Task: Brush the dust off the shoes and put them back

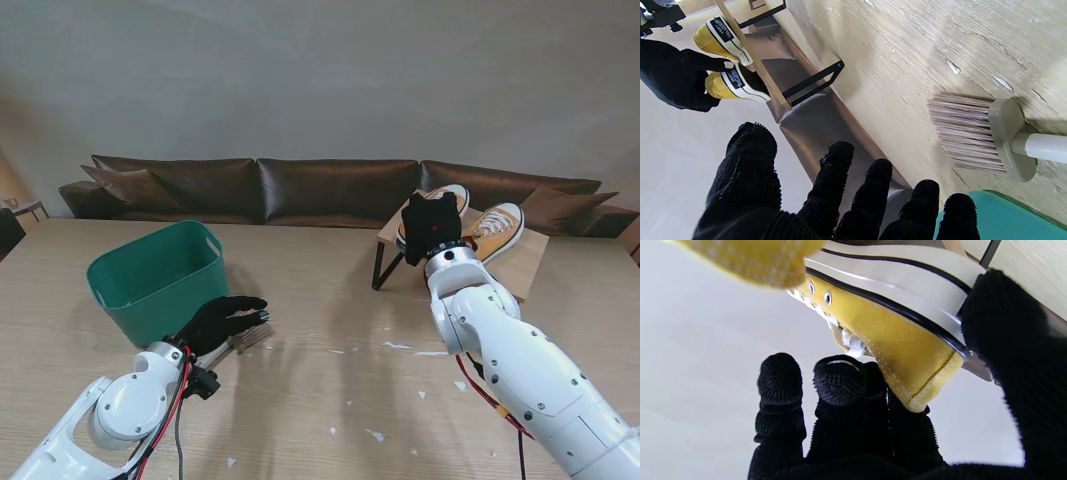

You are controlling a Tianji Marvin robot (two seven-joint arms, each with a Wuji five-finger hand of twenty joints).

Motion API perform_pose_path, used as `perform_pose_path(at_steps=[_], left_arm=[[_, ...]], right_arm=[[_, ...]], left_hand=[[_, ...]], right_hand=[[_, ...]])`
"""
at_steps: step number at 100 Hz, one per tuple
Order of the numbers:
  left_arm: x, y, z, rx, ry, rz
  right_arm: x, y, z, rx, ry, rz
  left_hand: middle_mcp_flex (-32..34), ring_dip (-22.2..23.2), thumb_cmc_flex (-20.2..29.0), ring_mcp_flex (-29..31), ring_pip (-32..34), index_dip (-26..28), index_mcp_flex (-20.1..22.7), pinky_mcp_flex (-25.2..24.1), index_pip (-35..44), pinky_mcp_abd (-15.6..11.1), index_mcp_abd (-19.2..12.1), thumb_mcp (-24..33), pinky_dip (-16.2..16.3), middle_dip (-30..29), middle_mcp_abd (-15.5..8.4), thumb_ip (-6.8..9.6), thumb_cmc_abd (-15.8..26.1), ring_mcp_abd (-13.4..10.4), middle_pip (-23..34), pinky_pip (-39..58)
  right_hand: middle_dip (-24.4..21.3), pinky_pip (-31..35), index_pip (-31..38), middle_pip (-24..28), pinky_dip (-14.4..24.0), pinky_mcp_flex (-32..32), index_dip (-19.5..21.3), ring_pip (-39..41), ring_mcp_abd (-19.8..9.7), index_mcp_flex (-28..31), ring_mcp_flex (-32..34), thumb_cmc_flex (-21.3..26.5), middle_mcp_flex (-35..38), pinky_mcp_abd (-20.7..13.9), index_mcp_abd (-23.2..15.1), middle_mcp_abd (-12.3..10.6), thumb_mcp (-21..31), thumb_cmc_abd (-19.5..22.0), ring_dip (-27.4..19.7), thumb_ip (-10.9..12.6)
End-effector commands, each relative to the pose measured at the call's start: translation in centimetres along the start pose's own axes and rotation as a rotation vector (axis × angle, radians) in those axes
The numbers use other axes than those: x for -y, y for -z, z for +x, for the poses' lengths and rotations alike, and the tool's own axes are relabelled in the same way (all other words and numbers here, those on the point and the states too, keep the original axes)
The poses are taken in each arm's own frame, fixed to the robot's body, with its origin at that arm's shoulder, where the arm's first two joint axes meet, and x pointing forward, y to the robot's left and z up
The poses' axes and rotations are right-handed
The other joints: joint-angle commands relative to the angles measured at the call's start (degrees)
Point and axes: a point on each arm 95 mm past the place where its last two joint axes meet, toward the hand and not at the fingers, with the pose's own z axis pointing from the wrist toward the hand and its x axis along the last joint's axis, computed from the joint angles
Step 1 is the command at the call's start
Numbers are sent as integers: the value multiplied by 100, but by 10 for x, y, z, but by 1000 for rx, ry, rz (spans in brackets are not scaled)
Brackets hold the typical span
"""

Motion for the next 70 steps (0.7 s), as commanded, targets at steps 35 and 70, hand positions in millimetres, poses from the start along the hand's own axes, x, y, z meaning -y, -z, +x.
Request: perform_pose_path(at_steps=[35,70], left_arm=[[-3,0,-1,4,11,-14],[-1,1,-2,5,11,-5]], right_arm=[[-28,4,3,-60,0,-97],[-46,27,30,-168,-92,-202]], left_hand=[[-48,-65,185,-98,-82,-10,56,-94,-18,-227,-3,-66,19,-4,-2,147,229,-79,-30,-106],[-53,-66,189,-101,-85,-11,54,-98,-21,-230,-5,-75,20,-6,-2,148,240,-85,-31,-108]], right_hand=[[202,296,1255,104,-59,838,693,132,-144,708,256,979,127,-186,-15,-182,737,129,-2,412],[219,300,1254,70,-65,889,667,129,-166,698,312,919,174,-212,-105,-241,727,123,3,397]])
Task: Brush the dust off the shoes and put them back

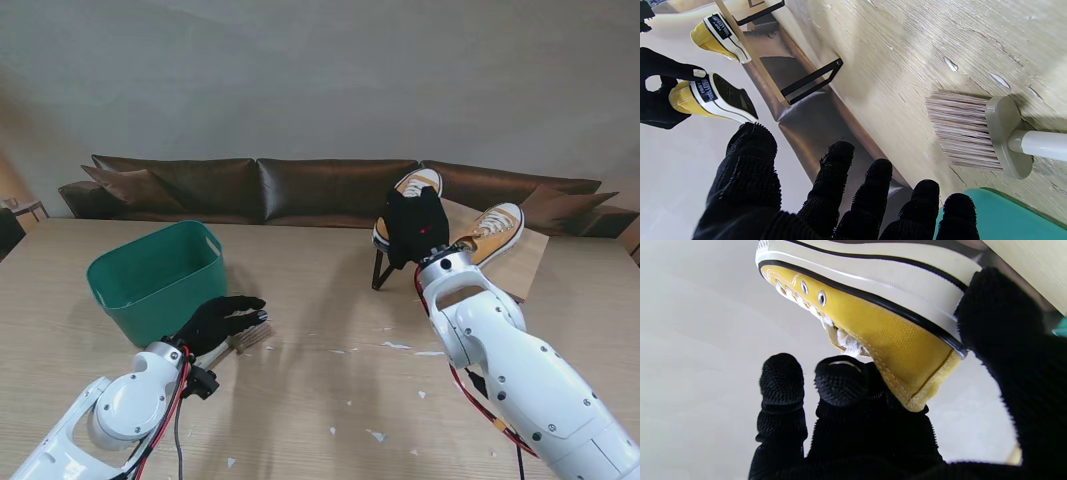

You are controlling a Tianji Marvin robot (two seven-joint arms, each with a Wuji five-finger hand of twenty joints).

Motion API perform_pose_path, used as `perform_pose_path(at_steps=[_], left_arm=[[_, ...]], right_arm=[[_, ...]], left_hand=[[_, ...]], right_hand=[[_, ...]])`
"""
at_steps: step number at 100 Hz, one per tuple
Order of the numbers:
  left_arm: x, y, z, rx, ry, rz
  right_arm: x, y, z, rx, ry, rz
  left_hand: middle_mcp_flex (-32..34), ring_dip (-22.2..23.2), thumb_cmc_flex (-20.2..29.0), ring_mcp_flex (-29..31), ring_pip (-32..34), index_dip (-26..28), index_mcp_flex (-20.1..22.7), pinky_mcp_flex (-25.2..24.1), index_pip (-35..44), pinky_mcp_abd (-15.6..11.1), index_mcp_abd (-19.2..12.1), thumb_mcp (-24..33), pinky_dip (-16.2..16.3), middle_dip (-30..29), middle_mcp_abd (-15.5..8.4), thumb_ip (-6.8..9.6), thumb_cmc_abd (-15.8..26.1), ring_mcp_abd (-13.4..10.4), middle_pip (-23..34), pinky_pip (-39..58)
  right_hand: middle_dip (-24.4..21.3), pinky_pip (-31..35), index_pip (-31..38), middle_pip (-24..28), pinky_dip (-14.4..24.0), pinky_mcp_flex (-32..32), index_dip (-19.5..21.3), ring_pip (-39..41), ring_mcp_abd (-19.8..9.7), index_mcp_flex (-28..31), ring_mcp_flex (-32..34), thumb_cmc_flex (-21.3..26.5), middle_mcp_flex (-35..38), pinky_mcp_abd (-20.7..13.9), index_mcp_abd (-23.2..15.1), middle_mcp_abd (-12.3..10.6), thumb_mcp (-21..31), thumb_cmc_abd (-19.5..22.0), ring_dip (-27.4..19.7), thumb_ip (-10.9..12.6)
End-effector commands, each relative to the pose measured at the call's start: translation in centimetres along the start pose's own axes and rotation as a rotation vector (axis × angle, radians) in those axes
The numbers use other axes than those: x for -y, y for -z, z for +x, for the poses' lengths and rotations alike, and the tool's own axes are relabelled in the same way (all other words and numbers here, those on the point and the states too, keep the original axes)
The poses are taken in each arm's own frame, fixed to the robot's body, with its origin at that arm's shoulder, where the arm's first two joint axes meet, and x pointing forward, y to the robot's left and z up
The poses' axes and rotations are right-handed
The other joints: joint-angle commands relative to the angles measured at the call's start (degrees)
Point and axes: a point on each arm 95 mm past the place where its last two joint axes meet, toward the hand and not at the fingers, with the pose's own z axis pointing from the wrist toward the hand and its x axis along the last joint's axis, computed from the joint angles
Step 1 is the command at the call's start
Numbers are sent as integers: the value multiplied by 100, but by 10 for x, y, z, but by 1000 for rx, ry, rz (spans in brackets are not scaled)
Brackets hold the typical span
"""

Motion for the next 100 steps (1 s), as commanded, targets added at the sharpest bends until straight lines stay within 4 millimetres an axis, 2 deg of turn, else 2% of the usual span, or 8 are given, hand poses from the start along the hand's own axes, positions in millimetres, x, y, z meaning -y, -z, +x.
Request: perform_pose_path(at_steps=[1,29,50,74,100], left_arm=[[-2,1,0,1,9,-12],[2,4,-2,-2,6,6],[5,7,-3,-5,4,19],[6,8,-4,-3,1,30],[7,9,-3,2,1,33]], right_arm=[[-10,3,16,-41,-23,-35],[-22,16,59,-158,-107,-122],[-22,27,86,-213,-172,-150],[-9,40,112,-245,-248,-141],[13,53,129,-266,-301,-101]], left_hand=[[-53,-66,191,-101,-85,-12,50,-97,-21,-197,-5,-74,20,-6,-1,148,238,-84,-31,-107],[-48,-66,192,-101,-85,-11,60,-96,-18,-198,-7,-84,21,-6,-2,148,246,-80,-29,-107],[-49,-64,197,-92,-81,-9,70,-96,-14,-193,-5,-88,22,-7,-6,149,249,-85,-30,-107],[-40,-64,195,-90,-81,-8,68,-96,-15,-191,3,-96,23,-5,7,150,249,-71,-28,-107],[-47,-66,205,-99,-86,-9,71,-100,-15,-197,-7,-96,22,-7,9,151,252,-77,-30,-109]], right_hand=[[131,280,1255,70,-59,891,621,128,-99,637,256,806,106,-83,-207,-192,730,193,3,395],[128,282,1259,54,-55,920,619,120,-115,634,280,751,121,-89,-278,-218,739,217,2,382],[119,281,1256,53,-53,921,615,118,-123,622,283,721,122,-89,-318,-235,727,231,3,374],[109,278,1259,60,-53,921,615,102,-138,612,297,711,119,-93,-334,-236,729,241,-5,370],[99,277,1266,68,-51,921,611,103,-135,598,296,699,112,-93,-347,-245,730,258,-5,368]])
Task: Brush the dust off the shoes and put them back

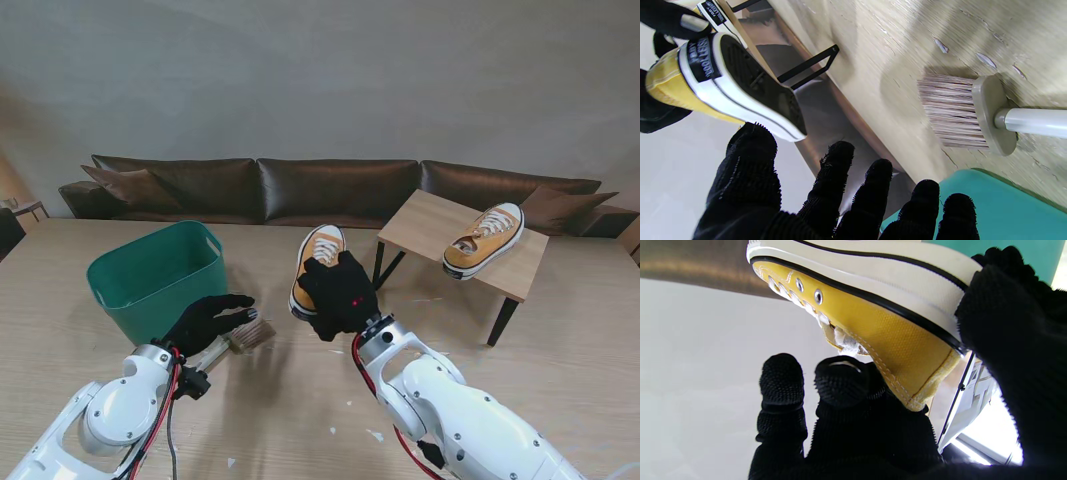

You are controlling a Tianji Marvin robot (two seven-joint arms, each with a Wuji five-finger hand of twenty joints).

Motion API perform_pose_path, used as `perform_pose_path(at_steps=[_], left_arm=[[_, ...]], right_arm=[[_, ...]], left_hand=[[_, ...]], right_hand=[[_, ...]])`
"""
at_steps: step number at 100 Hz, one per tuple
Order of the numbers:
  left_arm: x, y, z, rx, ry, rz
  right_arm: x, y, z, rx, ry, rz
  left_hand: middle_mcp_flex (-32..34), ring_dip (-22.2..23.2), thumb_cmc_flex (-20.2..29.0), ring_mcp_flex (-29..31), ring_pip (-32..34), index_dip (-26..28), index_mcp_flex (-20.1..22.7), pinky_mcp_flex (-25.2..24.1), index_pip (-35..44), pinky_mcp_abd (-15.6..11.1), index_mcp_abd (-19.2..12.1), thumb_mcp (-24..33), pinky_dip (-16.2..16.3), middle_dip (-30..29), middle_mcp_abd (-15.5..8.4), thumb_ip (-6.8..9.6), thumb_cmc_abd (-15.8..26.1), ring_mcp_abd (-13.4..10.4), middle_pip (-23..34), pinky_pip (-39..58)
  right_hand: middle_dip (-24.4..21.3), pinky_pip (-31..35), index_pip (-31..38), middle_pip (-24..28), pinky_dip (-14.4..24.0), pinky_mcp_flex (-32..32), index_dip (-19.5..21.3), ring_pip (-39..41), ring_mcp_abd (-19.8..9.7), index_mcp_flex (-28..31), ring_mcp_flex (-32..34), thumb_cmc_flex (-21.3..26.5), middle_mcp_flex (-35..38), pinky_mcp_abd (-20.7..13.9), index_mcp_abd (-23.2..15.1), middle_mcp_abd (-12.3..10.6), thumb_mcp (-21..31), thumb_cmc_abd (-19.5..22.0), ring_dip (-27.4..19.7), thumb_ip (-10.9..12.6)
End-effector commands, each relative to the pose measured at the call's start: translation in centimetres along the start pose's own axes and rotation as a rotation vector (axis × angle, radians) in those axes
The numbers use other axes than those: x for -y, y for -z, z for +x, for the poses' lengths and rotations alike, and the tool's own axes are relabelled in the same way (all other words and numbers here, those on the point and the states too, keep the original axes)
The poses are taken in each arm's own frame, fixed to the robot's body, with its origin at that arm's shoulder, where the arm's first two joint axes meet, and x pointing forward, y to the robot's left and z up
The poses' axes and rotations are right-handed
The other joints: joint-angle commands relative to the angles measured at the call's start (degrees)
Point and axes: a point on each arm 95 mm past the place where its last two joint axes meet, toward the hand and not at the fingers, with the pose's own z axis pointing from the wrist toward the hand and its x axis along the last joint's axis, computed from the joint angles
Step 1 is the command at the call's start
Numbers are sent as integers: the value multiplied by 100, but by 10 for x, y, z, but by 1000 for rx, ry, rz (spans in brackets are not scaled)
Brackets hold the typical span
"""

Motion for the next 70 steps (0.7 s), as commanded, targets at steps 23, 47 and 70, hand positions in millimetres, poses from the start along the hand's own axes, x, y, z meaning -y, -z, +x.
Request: perform_pose_path(at_steps=[23,47,70], left_arm=[[-1,2,2,-2,4,-9],[-1,2,2,2,5,-11],[-1,3,1,5,5,-11]], right_arm=[[30,12,14,-12,-54,61],[54,19,21,-28,-72,112],[71,25,28,-32,-99,153]], left_hand=[[-42,-66,206,-90,-83,-8,69,-100,-14,-199,-10,-101,23,-7,-6,151,251,-84,-31,-109],[-36,-67,210,-96,-86,-7,74,-98,-12,-203,-2,-103,23,-6,5,151,254,-79,-27,-108],[-44,-67,206,-100,-88,-6,79,-107,-11,-200,-1,-110,24,-7,11,151,257,-66,-30,-111]], right_hand=[[53,264,1282,93,-53,915,544,112,-133,578,236,693,25,-95,-354,-235,727,287,-5,370],[43,262,1294,107,-52,914,539,119,-139,551,238,685,6,-96,-365,-245,719,311,-9,370],[29,251,1309,120,-55,904,530,130,-147,528,235,667,-19,-101,-381,-247,705,333,-14,367]])
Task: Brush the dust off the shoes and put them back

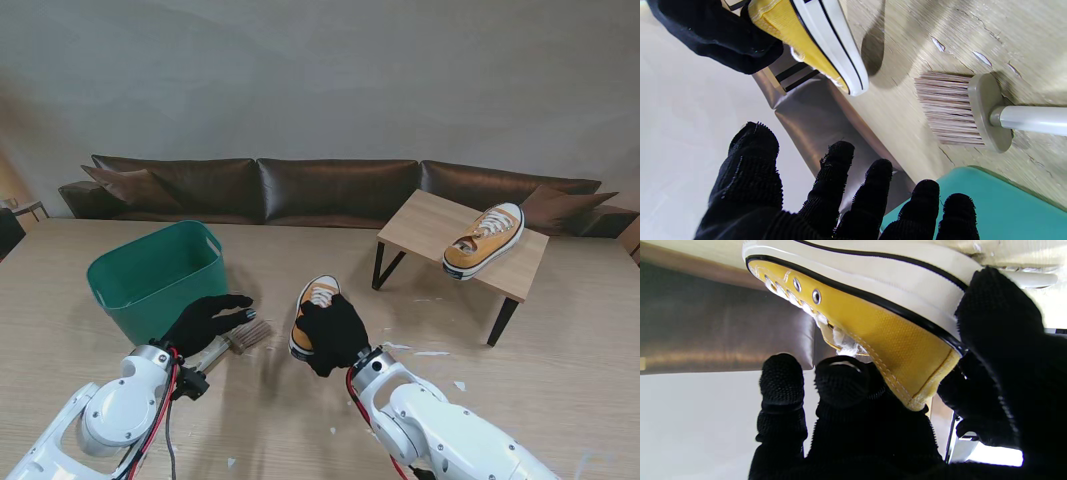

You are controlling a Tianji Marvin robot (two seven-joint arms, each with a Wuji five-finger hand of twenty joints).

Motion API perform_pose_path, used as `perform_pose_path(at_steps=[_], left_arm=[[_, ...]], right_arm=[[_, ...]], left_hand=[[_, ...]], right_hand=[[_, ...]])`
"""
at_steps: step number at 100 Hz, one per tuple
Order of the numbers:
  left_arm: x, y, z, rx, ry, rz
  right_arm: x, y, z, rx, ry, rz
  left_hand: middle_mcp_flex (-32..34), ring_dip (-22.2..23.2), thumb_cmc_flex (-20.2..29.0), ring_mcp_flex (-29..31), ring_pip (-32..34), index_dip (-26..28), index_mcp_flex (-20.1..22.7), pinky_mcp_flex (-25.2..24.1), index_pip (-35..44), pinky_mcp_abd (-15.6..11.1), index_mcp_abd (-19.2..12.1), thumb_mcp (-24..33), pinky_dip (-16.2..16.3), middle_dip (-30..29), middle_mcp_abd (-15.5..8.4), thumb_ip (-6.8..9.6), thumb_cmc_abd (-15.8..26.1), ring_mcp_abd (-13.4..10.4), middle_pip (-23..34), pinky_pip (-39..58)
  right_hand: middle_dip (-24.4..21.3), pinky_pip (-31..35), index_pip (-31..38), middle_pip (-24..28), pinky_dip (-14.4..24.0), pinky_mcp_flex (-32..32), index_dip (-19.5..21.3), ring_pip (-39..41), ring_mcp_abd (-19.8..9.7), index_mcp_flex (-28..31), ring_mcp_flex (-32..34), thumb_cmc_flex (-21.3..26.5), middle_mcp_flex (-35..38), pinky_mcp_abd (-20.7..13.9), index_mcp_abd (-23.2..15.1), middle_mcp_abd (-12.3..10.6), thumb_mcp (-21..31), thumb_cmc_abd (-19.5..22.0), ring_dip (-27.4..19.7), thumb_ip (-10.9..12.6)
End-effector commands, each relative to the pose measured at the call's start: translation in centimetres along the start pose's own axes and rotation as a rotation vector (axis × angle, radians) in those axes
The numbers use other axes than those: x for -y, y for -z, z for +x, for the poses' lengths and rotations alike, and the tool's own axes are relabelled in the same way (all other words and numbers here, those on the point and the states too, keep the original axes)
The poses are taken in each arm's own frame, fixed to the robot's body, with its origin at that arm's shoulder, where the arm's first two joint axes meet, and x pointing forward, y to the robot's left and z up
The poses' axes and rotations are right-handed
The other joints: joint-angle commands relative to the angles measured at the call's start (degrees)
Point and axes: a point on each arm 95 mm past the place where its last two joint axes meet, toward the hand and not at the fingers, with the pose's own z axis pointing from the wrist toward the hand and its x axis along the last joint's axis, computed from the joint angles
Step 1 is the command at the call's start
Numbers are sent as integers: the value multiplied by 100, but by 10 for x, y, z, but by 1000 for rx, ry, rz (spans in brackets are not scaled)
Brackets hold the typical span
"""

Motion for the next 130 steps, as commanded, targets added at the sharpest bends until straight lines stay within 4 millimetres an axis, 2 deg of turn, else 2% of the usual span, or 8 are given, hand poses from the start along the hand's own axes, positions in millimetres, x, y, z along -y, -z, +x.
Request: perform_pose_path(at_steps=[1,38,82,101,105,111,123,130], left_arm=[[-3,1,2,-2,7,-15],[-2,2,1,-1,8,-13],[-1,2,1,3,9,-10],[-1,2,0,2,8,-10],[-1,2,0,3,8,-10],[-1,2,0,4,6,-11],[-1,2,0,7,2,-14],[-1,2,0,8,3,-15]], right_arm=[[2,-1,6,-11,-12,8],[25,4,15,-33,-27,43],[51,12,20,-51,-65,108],[55,15,21,-70,-86,121],[55,15,21,-86,-97,121],[55,15,20,-98,-102,118],[51,15,16,-107,-101,106],[48,14,14,-106,-110,99]], left_hand=[[-37,-66,124,-97,-86,-5,79,-107,-10,-198,4,-107,24,-6,10,151,258,-61,-27,-110],[-23,-66,131,-97,-87,0,111,-107,0,-203,34,-108,24,-6,20,153,262,-78,-25,-111],[-14,-64,133,-94,-87,4,132,-102,4,-206,44,-107,26,-4,40,154,265,-81,-25,-108],[-10,-64,133,-93,-86,3,124,-103,0,-202,52,-107,26,-4,32,154,263,-84,-24,-109],[-13,-64,136,-96,-88,3,122,-103,-2,-200,52,-107,26,-4,34,154,261,-87,-25,-109],[-12,-64,132,-91,-85,5,134,-100,3,-204,51,-109,26,-4,27,153,261,-73,-24,-108],[-12,-65,132,-100,-89,5,135,-108,3,-205,47,-109,26,-4,25,153,261,-79,-25,-111],[-11,-64,135,-90,-85,6,143,-104,6,-198,55,-109,27,-4,30,153,256,-81,-25,-109]], right_hand=[[28,249,1310,120,-56,902,501,130,-144,530,235,667,-20,-101,-385,-239,706,334,-14,368],[-288,122,1030,-103,-88,801,414,77,-112,361,196,480,-90,-44,-746,-112,489,208,-60,213],[-480,114,825,-157,-81,800,321,54,-135,56,206,420,-214,-42,-837,-90,402,144,-91,98],[-896,-18,295,-495,-125,699,-489,-134,-126,-526,88,428,-422,-61,-1118,56,390,40,-172,-127],[-1219,-338,57,-831,-232,440,-884,-558,-42,-767,-124,366,-618,7,-1105,181,407,28,-327,-148],[-1518,-643,-29,-1008,-321,232,-1089,-987,36,-834,-266,314,-691,84,-1094,256,447,-15,-471,-158],[-1845,-851,-334,-1248,-360,88,-1324,-1415,120,-969,-395,167,-769,142,-1012,337,510,-21,-596,-121],[-2058,-922,-708,-1392,-355,40,-1477,-1618,168,-1030,-447,-23,-800,161,-871,370,564,38,-638,58]])
